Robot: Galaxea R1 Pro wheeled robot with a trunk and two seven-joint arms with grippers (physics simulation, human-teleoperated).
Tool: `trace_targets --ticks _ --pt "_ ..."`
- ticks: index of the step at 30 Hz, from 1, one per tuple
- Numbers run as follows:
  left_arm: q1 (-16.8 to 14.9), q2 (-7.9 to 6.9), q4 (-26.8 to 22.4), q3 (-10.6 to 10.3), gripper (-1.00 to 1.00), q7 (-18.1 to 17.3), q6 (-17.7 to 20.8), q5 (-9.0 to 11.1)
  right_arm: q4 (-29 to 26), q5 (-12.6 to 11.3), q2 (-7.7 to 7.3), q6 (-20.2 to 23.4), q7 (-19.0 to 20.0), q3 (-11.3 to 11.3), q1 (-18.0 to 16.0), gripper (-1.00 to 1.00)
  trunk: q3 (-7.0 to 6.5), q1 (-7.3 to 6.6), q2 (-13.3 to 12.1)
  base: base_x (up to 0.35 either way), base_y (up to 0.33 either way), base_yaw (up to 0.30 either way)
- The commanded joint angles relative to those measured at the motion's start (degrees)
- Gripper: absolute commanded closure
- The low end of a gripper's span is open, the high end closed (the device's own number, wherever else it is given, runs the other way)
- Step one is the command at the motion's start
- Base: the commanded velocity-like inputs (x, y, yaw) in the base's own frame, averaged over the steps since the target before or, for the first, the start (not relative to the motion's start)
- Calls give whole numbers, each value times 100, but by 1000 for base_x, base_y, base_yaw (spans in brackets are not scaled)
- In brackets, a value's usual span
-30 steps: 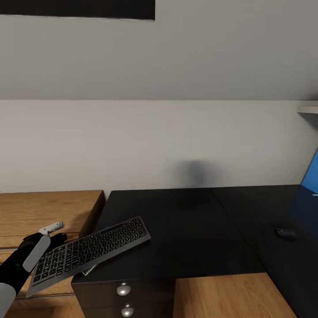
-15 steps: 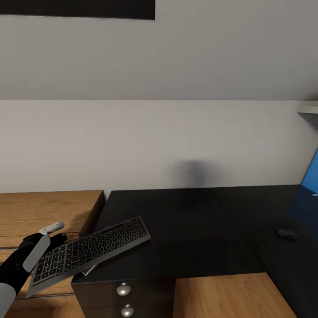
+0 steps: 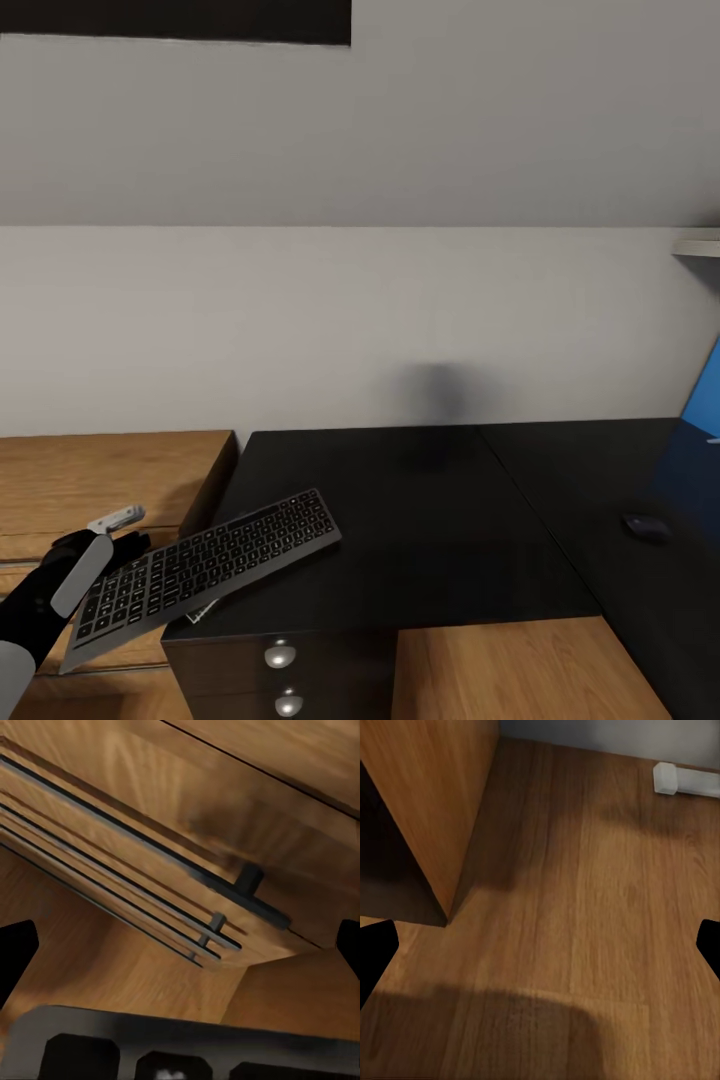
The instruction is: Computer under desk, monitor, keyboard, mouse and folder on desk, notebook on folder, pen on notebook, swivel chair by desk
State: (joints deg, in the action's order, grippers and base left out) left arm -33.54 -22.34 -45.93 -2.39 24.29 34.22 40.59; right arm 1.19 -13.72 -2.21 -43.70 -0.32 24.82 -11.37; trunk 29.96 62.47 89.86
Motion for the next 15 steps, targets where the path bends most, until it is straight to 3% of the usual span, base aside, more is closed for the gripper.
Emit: trace_targets --ticks 1,7,15 --pt "-3 -7 -3 -25 -100 51 6 60 13 -43 2 -22 -3 49 -6 -100 6 -1 4 -87 0 0" --pt "-3 -6 12 -25 -100 45 5 61 13 -43 2 -21 -3 46 -6 -100 6 -1 4 -169 0 0" --pt "-3 -7 14 -25 -100 49 5 63 13 -43 1 -24 -3 49 -6 -100 6 -1 4 -36 0 0"
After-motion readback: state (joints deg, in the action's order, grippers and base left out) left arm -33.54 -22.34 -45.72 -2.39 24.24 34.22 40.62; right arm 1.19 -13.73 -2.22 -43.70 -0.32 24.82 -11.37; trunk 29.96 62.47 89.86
